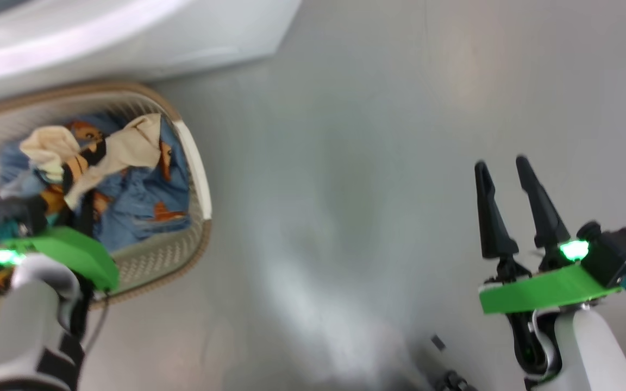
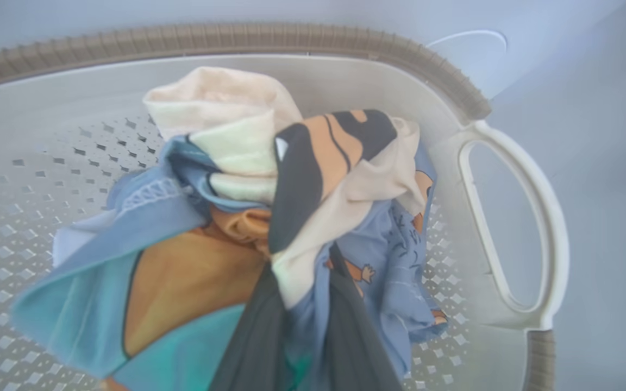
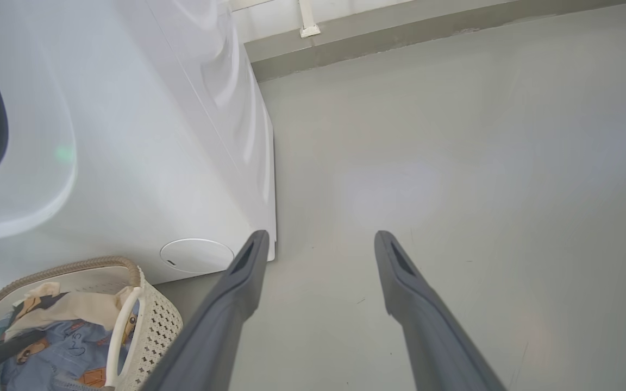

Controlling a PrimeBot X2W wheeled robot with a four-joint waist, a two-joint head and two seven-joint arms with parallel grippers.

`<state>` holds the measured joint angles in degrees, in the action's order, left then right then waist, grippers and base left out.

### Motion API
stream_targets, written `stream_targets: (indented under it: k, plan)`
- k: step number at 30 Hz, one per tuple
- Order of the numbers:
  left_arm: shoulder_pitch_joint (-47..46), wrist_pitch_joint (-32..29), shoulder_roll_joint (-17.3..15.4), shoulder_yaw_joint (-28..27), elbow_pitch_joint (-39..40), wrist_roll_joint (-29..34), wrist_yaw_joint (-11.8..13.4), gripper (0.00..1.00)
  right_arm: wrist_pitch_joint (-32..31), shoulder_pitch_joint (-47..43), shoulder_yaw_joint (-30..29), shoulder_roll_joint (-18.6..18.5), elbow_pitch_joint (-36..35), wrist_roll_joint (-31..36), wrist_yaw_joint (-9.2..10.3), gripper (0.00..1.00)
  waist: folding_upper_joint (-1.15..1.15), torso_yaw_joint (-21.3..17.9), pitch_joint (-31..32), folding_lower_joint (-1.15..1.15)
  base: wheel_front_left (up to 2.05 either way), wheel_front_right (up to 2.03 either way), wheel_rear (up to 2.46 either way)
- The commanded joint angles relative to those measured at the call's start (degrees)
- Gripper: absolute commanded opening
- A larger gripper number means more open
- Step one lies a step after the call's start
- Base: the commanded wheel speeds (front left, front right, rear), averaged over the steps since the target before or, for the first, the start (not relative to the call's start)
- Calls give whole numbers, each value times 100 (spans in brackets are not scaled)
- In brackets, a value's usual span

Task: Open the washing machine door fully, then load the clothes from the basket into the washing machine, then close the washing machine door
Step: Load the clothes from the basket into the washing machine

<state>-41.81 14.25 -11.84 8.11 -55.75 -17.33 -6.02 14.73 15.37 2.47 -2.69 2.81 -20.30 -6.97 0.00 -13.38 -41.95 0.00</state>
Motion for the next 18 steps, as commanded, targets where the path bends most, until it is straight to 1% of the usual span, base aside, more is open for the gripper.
stream_targets:
  k: [1, 10, 13, 18]
  plan:
    - [505, 72, -95, -237, 429, -61, 89, 0, 27, -326, 65, -19, -55, -15, -52, 100, 0, 374, 930, 0, 0, 0, 0]
    - [2445, 73, 406, -729, 2404, -10, 433, 0, 27, -980, 5, -19, 114, 49, -52, 100, 0, 545, 2232, 0, 0, 0, 0]
    - [2988, 74, 575, -866, 3029, 78, 566, 0, 27, -1185, -12, -19, 146, 113, -52, 100, 0, 614, 2554, 0, 0, 0, 0]
    - [3679, 74, 758, -979, 3816, 196, 693, 0, 27, -1455, -3, -59, 176, 239, -52, 100, 0, 745, 2989, 0, 0, 0, 0]
